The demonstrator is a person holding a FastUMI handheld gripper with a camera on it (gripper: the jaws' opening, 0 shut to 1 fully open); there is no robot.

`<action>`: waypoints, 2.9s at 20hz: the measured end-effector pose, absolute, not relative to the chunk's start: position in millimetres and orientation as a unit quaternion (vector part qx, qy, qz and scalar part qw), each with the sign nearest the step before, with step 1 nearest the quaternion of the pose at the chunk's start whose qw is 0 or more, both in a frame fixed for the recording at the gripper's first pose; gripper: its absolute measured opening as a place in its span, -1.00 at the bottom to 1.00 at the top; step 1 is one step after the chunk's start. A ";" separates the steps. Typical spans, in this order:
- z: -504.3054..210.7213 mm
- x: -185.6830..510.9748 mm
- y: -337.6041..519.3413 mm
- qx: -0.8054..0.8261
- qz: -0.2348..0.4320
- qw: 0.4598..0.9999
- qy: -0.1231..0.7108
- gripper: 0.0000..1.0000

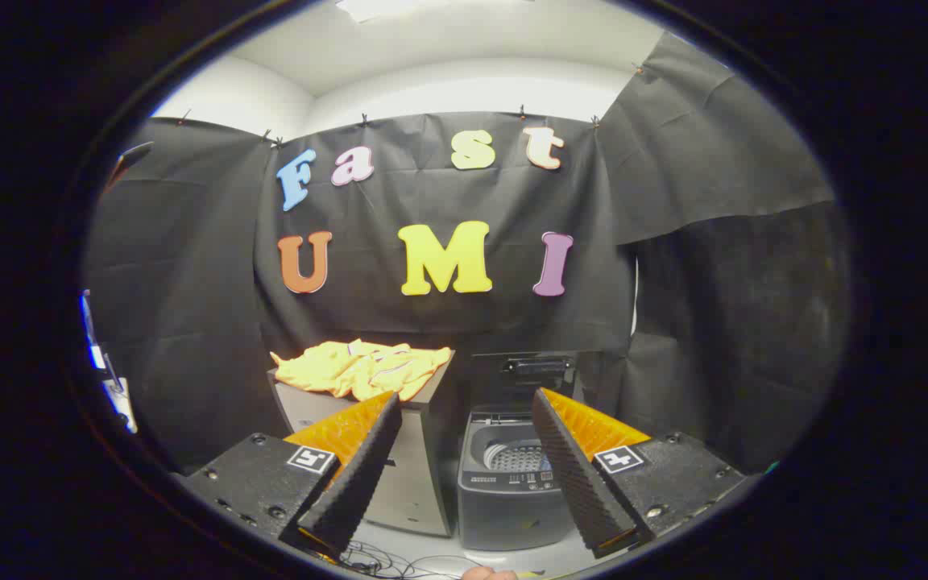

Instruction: Put the clothes into the washing machine and then close the washing machine lid.

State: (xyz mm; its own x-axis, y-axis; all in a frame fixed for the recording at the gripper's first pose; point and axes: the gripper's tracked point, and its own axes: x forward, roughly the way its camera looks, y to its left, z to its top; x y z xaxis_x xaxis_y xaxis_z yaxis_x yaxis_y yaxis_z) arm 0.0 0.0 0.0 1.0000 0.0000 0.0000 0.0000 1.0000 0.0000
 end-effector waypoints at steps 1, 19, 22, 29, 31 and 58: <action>1.7 -0.2 1.3 -0.001 0.003 1.000 -0.002 1.00; 17.3 7.9 27.2 -0.008 0.003 1.000 -0.017 1.00; 18.9 14.4 37.5 -0.014 0.010 1.000 -0.012 1.00; 32.1 32.4 58.2 -0.030 0.026 0.999 -0.010 1.00; 36.8 42.1 61.1 -0.029 0.028 0.999 -0.004 1.00; -60.4 375.3 238.2 -0.091 0.108 0.962 0.234 1.00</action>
State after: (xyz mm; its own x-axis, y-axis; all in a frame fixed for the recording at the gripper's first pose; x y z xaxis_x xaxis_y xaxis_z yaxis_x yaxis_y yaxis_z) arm 375.3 238.2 -60.4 0.8670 0.1653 -0.4701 -0.2502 0.9603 -0.1237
